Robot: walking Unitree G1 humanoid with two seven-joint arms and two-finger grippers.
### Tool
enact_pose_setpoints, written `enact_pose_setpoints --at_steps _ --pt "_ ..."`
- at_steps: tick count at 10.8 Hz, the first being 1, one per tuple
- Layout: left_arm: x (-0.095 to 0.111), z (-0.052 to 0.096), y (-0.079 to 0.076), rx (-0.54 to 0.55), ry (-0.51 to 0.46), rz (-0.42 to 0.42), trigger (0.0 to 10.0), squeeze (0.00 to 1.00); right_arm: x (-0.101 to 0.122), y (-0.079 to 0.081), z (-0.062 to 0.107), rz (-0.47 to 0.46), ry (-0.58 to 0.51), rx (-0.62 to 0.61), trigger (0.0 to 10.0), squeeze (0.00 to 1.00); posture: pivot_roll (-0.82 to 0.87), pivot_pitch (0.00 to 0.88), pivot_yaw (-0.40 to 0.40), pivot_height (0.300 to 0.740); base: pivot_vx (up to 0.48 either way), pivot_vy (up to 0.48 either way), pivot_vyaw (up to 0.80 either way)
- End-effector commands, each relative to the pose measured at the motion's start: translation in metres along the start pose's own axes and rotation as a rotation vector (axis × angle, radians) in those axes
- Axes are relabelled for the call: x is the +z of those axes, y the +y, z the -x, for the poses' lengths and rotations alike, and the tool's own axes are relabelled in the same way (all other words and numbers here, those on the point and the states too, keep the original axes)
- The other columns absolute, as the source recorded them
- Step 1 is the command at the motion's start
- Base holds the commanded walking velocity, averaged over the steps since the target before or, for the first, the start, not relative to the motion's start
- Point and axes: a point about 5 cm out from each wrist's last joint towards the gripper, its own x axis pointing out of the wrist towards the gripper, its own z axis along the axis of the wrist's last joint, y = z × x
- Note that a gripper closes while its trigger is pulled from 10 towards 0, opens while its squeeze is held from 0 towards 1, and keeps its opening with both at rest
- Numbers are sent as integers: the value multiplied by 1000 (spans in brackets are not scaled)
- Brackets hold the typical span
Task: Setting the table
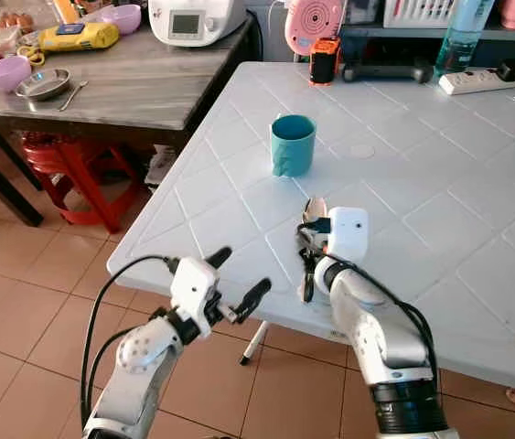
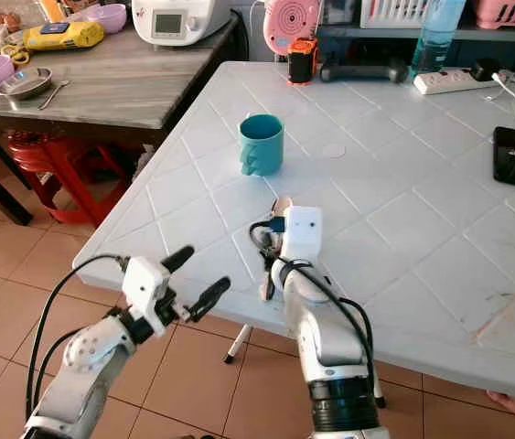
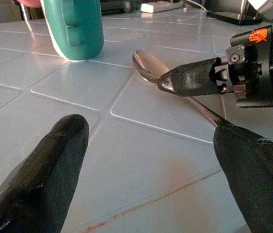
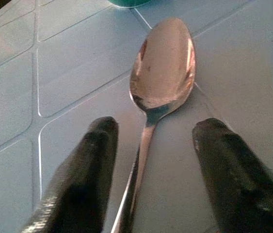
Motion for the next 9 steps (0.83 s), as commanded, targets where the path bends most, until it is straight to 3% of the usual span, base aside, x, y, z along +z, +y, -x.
enact_pose_setpoints --at_steps 1,5,9 --pt "-4 3 1 7 22 -13 10000 0 -46 -20 -1 -56 234 -103 0 0 -77 126 131 740 0 0 0" --pt "-4 1 0 6 18 -17 10000 0 -67 -36 -3 -82 326 -158 0 0 -78 128 129 740 0 0 0" --pt "-5 2 -2 7 24 -18 10000 0 -87 -55 8 30 383 -194 0 0 -75 124 132 740 0 0 0"
